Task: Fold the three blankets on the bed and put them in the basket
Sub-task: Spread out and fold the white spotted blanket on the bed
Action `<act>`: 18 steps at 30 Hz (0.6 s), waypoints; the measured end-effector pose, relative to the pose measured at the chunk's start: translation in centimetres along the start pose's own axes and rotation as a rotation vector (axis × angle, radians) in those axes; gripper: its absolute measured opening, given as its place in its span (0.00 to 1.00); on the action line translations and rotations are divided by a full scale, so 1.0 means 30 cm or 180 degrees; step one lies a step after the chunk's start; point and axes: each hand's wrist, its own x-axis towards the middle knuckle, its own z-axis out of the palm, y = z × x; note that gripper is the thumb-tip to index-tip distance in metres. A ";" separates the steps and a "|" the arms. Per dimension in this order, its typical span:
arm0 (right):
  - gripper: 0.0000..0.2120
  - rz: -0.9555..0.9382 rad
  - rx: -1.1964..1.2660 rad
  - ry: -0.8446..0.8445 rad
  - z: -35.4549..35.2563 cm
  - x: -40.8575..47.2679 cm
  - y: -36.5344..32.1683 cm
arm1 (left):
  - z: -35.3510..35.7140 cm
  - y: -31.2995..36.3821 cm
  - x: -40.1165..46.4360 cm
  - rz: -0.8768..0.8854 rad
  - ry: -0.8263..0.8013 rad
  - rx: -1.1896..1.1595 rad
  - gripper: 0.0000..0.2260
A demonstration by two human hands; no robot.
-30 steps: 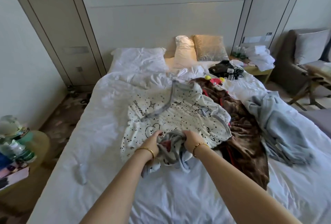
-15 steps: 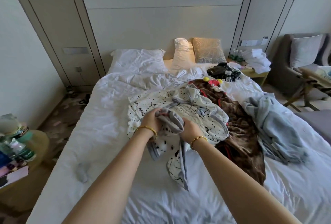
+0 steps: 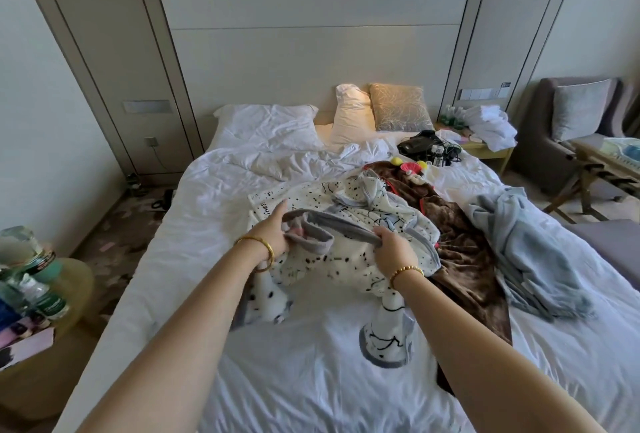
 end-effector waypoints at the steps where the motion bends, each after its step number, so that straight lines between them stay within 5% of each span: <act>1: 0.12 -0.0204 -0.0147 -0.0141 -0.015 0.000 -0.020 | 0.009 0.006 -0.013 0.0130 -0.0202 0.0257 0.38; 5: 0.09 -0.1003 -0.0872 -0.0731 -0.033 -0.011 -0.139 | 0.077 0.069 -0.057 0.0719 -0.0581 0.0314 0.44; 6: 0.09 -0.1129 -0.1016 -0.0782 -0.031 -0.016 -0.164 | 0.097 0.088 -0.065 0.0815 -0.0621 0.0248 0.39; 9: 0.05 -0.1110 -0.0698 -0.0735 -0.031 -0.019 -0.184 | 0.124 0.104 -0.064 0.0821 -0.0396 0.0069 0.05; 10: 0.04 -0.0960 -0.0439 -0.0679 -0.034 -0.015 -0.176 | 0.120 0.094 -0.061 0.0757 -0.0226 0.0051 0.02; 18: 0.05 -0.0195 -0.0697 -0.1384 -0.004 -0.017 -0.067 | 0.074 0.010 -0.035 0.0249 0.1280 -0.0346 0.06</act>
